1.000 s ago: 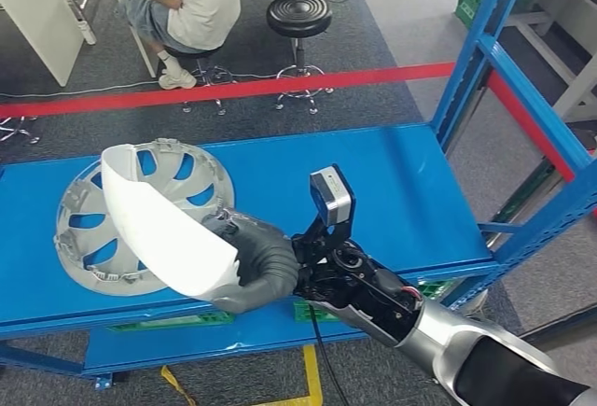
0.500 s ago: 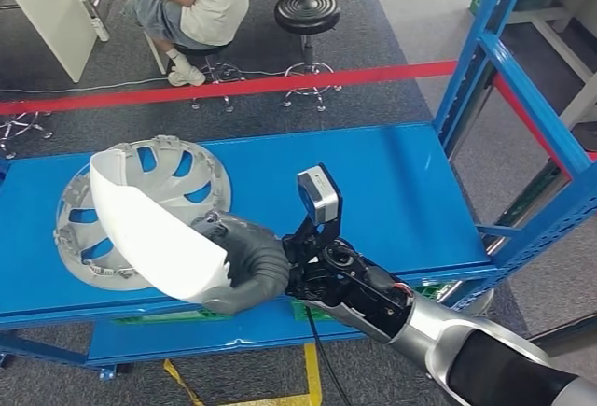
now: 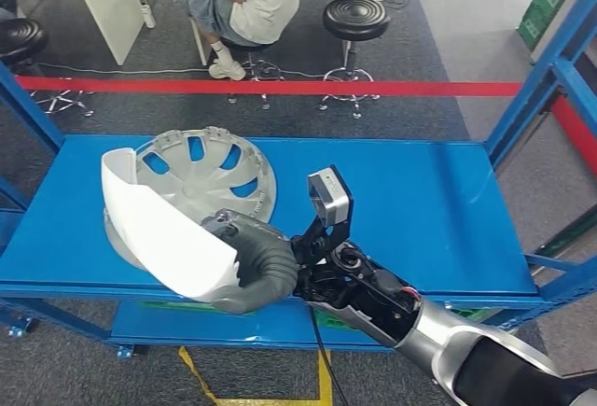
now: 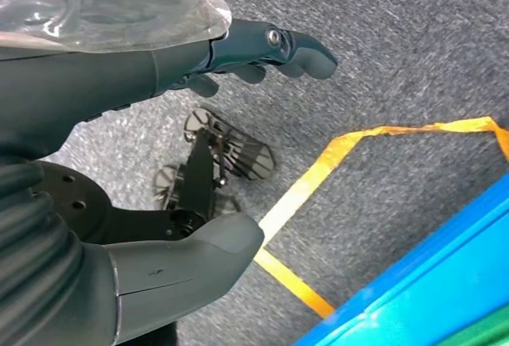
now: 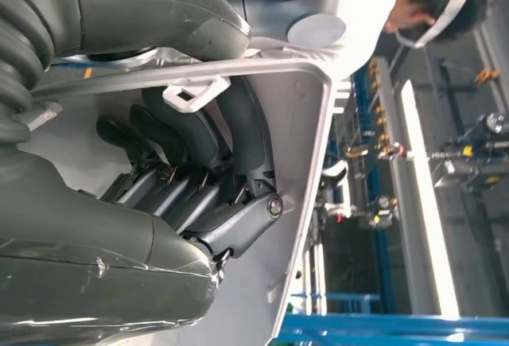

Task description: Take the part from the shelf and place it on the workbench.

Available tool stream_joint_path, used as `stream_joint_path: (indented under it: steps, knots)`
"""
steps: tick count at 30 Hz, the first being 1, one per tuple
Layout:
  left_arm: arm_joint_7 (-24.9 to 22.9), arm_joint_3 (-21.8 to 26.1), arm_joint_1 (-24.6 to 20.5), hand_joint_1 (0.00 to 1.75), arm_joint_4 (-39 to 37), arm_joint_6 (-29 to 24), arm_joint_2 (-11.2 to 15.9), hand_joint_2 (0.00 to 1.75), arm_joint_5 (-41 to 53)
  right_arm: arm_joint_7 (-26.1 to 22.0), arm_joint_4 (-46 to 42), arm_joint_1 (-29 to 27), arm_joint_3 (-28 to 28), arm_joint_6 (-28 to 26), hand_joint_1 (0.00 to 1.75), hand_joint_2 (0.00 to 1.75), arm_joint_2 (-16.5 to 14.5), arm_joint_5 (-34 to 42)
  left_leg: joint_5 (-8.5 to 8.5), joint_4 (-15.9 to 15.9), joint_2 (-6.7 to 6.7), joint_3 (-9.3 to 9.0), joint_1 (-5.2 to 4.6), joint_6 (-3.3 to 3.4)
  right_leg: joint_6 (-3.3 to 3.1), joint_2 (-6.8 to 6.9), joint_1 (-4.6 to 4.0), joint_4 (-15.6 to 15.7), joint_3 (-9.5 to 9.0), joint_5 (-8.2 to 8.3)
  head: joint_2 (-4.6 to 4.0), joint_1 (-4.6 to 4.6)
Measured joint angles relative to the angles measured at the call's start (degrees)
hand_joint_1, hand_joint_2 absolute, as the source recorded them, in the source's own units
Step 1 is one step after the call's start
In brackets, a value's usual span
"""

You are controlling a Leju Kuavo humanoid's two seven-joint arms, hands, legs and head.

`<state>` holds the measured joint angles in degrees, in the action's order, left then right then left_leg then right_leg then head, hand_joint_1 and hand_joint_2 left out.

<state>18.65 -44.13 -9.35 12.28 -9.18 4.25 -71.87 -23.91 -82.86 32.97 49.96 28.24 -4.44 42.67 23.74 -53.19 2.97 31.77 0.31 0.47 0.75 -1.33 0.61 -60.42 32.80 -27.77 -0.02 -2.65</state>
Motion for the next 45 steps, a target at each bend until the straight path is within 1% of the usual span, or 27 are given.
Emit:
stream_joint_path:
  steps: [1, 3, 5, 6, 8, 10, 11, 12, 13, 15, 17, 20, 22, 24, 26, 27, 28, 30, 32, 33, 35, 37, 39, 41, 42, 43, 45]
  knots:
    - [0.00, 0.00, -0.06, 0.00, 0.00, 0.03, -0.02, 1.75, 0.00, -0.01, 0.02, 0.05, 0.00, 0.02, 1.66, 1.75, -0.01, 0.01, 0.03, -0.18, 0.44, 0.17, -0.04, -0.20, -0.19, -0.97, 0.05, 3.31, -1.55, 1.13, 0.00, 0.04]
    - [0.00, 0.00, -0.07, 0.00, 0.00, 0.07, -0.02, 1.75, -0.03, 0.01, 0.08, 0.08, 0.00, 0.05, 1.66, 1.75, -0.02, 0.02, -0.17, -0.34, 1.17, 0.75, 0.11, -0.81, -0.53, -2.14, -0.06, 5.42, -2.56, 1.30, 0.00, 0.15]
    - [-0.01, 0.00, 0.11, 0.00, 0.00, 0.07, 0.04, 1.75, -0.10, 0.02, 0.11, 0.10, 0.00, 0.08, 1.66, 1.75, -0.09, 0.03, -0.28, -0.41, 1.69, 1.04, 0.29, -1.50, -1.06, -1.39, 0.00, 5.85, -2.81, 1.53, 0.00, 0.14]
    - [-0.01, 0.00, 0.17, 0.00, 0.00, 0.07, 0.04, 1.75, -0.13, 0.00, 0.13, 0.13, 0.00, 0.10, 1.66, 1.75, -0.17, 0.04, 0.22, -1.12, 1.22, 1.36, 0.22, -1.79, -1.40, -0.92, 0.19, 6.15, -3.02, 1.69, 0.00, 0.33]
    - [-0.01, 0.00, 0.01, 0.00, 0.00, 0.07, 0.02, 1.75, -0.14, -0.06, 0.13, 0.21, 0.01, 0.13, 1.66, 1.75, -0.32, 0.07, 3.04, -6.27, -0.71, 3.84, 0.23, -2.34, -1.93, 0.26, 0.41, 6.67, -3.33, 1.94, 0.00, 1.01]
    - [-0.01, -0.01, -0.12, 0.00, 0.00, 0.07, -0.01, 1.75, -0.13, -0.09, 0.17, 0.16, 0.02, 0.13, 1.66, 1.75, -0.35, 0.10, 6.51, -14.59, -2.13, 8.18, 0.37, -2.87, -2.15, 1.41, 0.34, 6.73, -3.27, 1.92, 0.00, 1.56]
    - [-0.01, -0.01, -0.05, 0.00, 0.00, 0.07, -0.02, 1.75, -0.13, -0.09, 0.22, 0.11, 0.03, 0.13, 1.66, 1.75, -0.35, 0.12, 7.19, -17.30, -2.37, 9.69, 0.47, -3.06, -2.16, 1.95, 0.32, 6.72, -3.25, 1.88, 0.00, 1.65]
    - [-0.01, -0.02, 0.04, 0.00, 0.00, 0.07, -0.02, 1.75, -0.13, -0.09, 0.27, 0.07, 0.03, 0.13, 1.66, 1.75, -0.35, 0.15, 6.76, -17.82, -2.52, 10.08, 0.55, -3.17, -2.15, 2.43, 0.33, 6.72, -3.25, 1.84, 0.00, 1.72]
    - [-0.02, -0.02, 0.10, 0.00, 0.00, 0.07, -0.01, 1.75, -0.13, -0.09, 0.29, 0.06, 0.04, 0.14, 1.66, 1.75, -0.35, 0.18, 5.26, -15.76, -2.69, 9.12, 0.61, -3.19, -2.08, 2.86, 0.34, 6.72, -3.30, 1.78, 0.00, 1.78]
    - [-0.02, -0.02, 0.07, 0.00, 0.00, 0.07, 0.06, 1.75, -0.13, -0.09, 0.29, 0.08, 0.04, 0.17, 1.66, 1.75, -0.37, 0.23, 1.31, -6.96, -4.01, 4.56, 0.61, -2.99, -1.78, 3.57, 0.28, 6.70, -3.49, 1.58, 0.00, 1.89]
    - [-0.01, -0.02, -0.09, 0.00, 0.00, 0.07, 0.12, 1.75, -0.10, -0.10, 0.28, 0.13, 0.02, 0.21, 1.66, 1.75, -0.39, 0.26, -0.62, -0.74, -5.09, 1.38, 0.32, -2.40, -1.25, 4.08, -0.03, 6.63, -3.61, 1.28, 0.00, 1.86]
    - [-0.02, -0.02, -0.07, 0.00, 0.00, 0.07, 0.12, 1.75, -0.03, -0.11, 0.28, 0.17, -0.01, 0.23, 1.66, 1.75, -0.41, 0.28, -0.59, 0.15, -4.35, 1.03, 0.05, -1.40, -0.29, 4.65, -0.15, 6.54, -3.78, 0.83, 0.00, 1.46]
    - [-0.03, -0.02, -0.04, 0.00, 0.00, 0.06, 0.11, 1.75, -0.02, -0.12, 0.28, 0.18, -0.02, 0.25, 1.66, 1.75, -0.42, 0.28, -0.64, 0.36, -3.75, 0.78, 0.21, -0.72, 0.33, 3.70, 0.07, 4.60, -3.03, -0.68, 0.00, 1.30]
    - [-0.03, -0.02, -0.12, 0.00, 0.00, 0.06, 0.13, 1.75, 0.00, -0.13, 0.29, 0.14, -0.04, 0.27, 1.66, 1.75, -0.41, 0.30, -0.64, 0.45, -3.15, 0.61, 0.28, -0.19, 0.63, 2.21, 0.15, -2.12, -0.02, -4.27, 0.00, 0.85]
    - [-0.04, -0.02, -0.16, 0.00, 0.00, 0.06, 0.14, 1.75, 0.02, -0.12, 0.40, 0.02, -0.07, 0.27, 1.66, 1.75, -0.40, 0.30, -0.57, 0.39, -2.35, 0.58, 0.19, 0.06, 0.69, 1.72, 0.13, -9.86, 3.72, -7.14, 0.00, 0.44]
    - [-0.05, -0.02, -0.15, 0.00, 0.00, 0.06, 0.12, 1.75, 0.02, -0.11, 0.48, -0.03, -0.07, 0.27, 1.66, 1.75, -0.39, 0.30, -0.53, 0.34, -1.85, 0.54, 0.16, 0.09, 0.67, 1.66, 0.14, -11.38, 4.62, -7.08, 0.00, 0.33]
    - [-0.07, -0.02, -0.13, 0.00, 0.00, 0.06, 0.10, 1.75, 0.02, -0.11, 0.55, -0.05, -0.07, 0.27, 1.66, 1.75, -0.39, 0.30, -0.48, 0.29, -1.31, 0.45, 0.14, 0.07, 0.58, 1.60, 0.14, -10.57, 4.46, -5.88, 0.00, 0.23]
    - [-0.09, -0.02, -0.12, 0.00, 0.00, 0.07, 0.05, 1.75, 0.03, -0.11, 0.58, -0.04, -0.07, 0.28, 1.66, 1.75, -0.39, 0.30, -0.31, 0.18, -0.18, 0.18, 0.16, -0.11, 0.17, 0.80, 0.15, -3.26, 1.50, -1.38, 0.00, -0.09]
    - [-0.10, -0.02, -0.21, 0.00, 0.00, 0.07, 0.00, 1.75, 0.04, -0.10, 0.58, -0.01, -0.08, 0.28, 1.66, 1.75, -0.39, 0.31, -0.15, -0.08, 0.77, 0.22, 0.05, -0.50, -0.27, -0.68, 0.25, 3.63, -1.64, 1.38, 0.00, -0.19]
    - [-0.11, -0.02, -0.24, 0.00, 0.00, 0.06, -0.01, 1.75, 0.04, -0.10, 0.59, 0.01, -0.09, 0.28, 1.66, 1.75, -0.39, 0.33, -0.18, -0.17, 1.15, 0.40, 0.06, -0.79, -0.45, -1.22, 0.19, 5.14, -2.37, 1.63, 0.00, -0.10]
    - [-0.13, -0.02, -0.16, 0.00, 0.00, 0.05, 0.07, 1.75, 0.04, -0.08, 0.58, 0.05, -0.11, 0.28, 1.66, 1.75, -0.40, 0.38, -0.42, -0.16, 1.80, 0.73, 0.15, -1.47, -0.87, -0.97, 0.12, 5.66, -2.84, 1.51, 0.00, 0.08]
    - [-0.14, -0.02, -0.01, 0.00, 0.00, 0.03, 0.10, 1.75, 0.05, -0.05, 0.57, 0.07, -0.10, 0.28, 1.66, 1.75, -0.48, 0.50, 0.41, -1.37, 1.12, 1.32, 0.14, -2.15, -1.53, -0.20, 0.33, 6.20, -3.12, 1.85, 0.00, 0.39]
    - [-0.15, -0.02, -0.15, 0.00, 0.00, 0.02, 0.08, 1.75, 0.07, -0.01, 0.57, 0.08, -0.10, 0.28, 1.66, 1.75, -0.54, 0.63, 3.47, -7.00, -0.85, 4.10, 0.20, -2.73, -1.98, 0.82, 0.45, 6.64, -3.31, 2.08, 0.00, 1.15]
    - [-0.17, -0.02, -0.28, 0.00, 0.00, 0.02, 0.07, 1.75, 0.05, 0.07, 0.60, -0.01, -0.10, 0.28, 1.66, 1.75, -0.53, 0.67, 6.69, -15.02, -2.12, 8.33, 0.35, -3.20, -2.12, 1.84, 0.34, 6.67, -3.21, 2.07, 0.00, 1.65]
    - [-0.19, -0.02, -0.22, 0.00, 0.00, 0.02, 0.05, 1.75, 0.05, 0.10, 0.61, -0.07, -0.10, 0.28, 1.66, 1.75, -0.52, 0.67, 7.06, -17.27, -2.36, 9.62, 0.43, -3.34, -2.14, 2.35, 0.32, 6.67, -3.20, 2.04, 0.00, 1.69]
    - [-0.20, -0.03, -0.15, 0.00, 0.00, 0.02, 0.05, 1.75, 0.04, 0.12, 0.61, -0.10, -0.09, 0.28, 1.66, 1.75, -0.52, 0.67, 6.32, -17.26, -2.51, 9.75, 0.49, -3.41, -2.13, 2.83, 0.32, 6.66, -3.22, 1.99, 0.00, 1.75]
    - [-0.20, -0.04, -0.07, 0.00, 0.00, 0.02, 0.09, 1.75, 0.04, 0.13, 0.61, -0.11, -0.09, 0.28, 1.66, 1.75, -0.53, 0.67, 2.46, -10.69, -3.20, 6.53, 0.59, -3.36, -1.95, 3.66, 0.36, 6.65, -3.38, 1.83, 0.00, 1.85]
